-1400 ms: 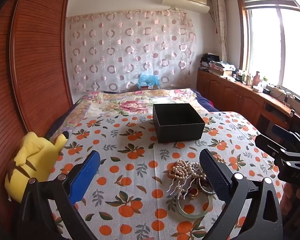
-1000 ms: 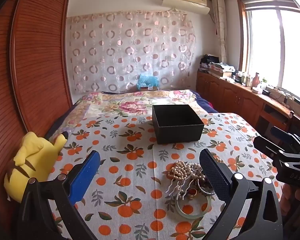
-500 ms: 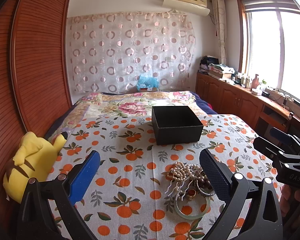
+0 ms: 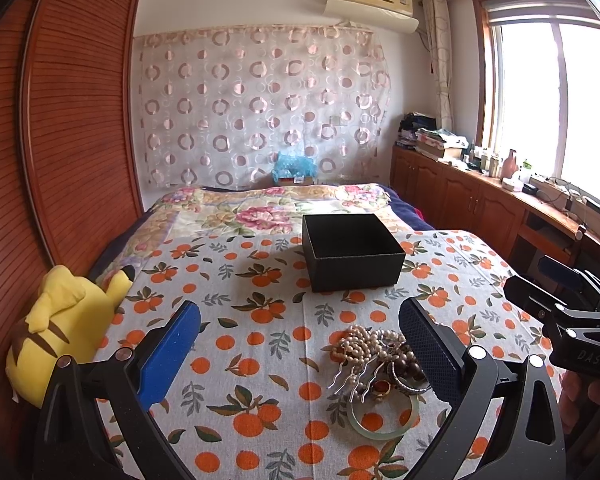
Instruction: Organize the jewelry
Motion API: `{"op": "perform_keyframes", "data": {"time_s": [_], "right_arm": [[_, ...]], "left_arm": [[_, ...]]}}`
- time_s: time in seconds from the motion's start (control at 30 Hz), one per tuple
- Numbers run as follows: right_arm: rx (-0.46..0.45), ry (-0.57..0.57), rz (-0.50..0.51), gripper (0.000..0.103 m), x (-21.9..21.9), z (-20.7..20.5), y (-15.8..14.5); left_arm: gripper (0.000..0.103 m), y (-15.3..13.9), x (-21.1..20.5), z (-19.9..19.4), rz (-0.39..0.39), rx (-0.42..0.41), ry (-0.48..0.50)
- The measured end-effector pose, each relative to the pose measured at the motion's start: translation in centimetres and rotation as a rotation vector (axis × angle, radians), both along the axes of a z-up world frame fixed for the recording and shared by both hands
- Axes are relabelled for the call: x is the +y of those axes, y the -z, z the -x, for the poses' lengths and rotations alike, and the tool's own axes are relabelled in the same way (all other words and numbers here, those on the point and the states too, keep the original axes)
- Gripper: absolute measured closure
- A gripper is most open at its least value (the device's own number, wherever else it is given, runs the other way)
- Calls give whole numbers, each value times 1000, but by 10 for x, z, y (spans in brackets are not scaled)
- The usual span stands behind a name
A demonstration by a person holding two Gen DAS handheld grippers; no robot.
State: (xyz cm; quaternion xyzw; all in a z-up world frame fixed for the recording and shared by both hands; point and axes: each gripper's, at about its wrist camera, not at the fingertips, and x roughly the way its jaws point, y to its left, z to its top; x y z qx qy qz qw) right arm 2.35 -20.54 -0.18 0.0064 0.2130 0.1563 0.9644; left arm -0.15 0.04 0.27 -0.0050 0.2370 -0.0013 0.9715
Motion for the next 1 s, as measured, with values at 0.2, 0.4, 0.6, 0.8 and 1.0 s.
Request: {"op": "perform_keyframes", "data": {"time_s": [0.2,0.4,0.6,0.8,1.0], "right_arm": [[0,-1,0,3,0,0,0],[0,-1,0,3,0,0,0],[0,0,1,3,0,1,0],[0,-1,0,3,0,1,0],[-1,-2,0,3,0,1,0]], "left_arm": [[7,0,0,0,2,-1,0],[7,0,0,0,4,-1,-1],[7,-3,0,0,4,-2,-1],[7,-2,0,1,4,-4,0],[7,-2,0,1,5,-4,0]]}}
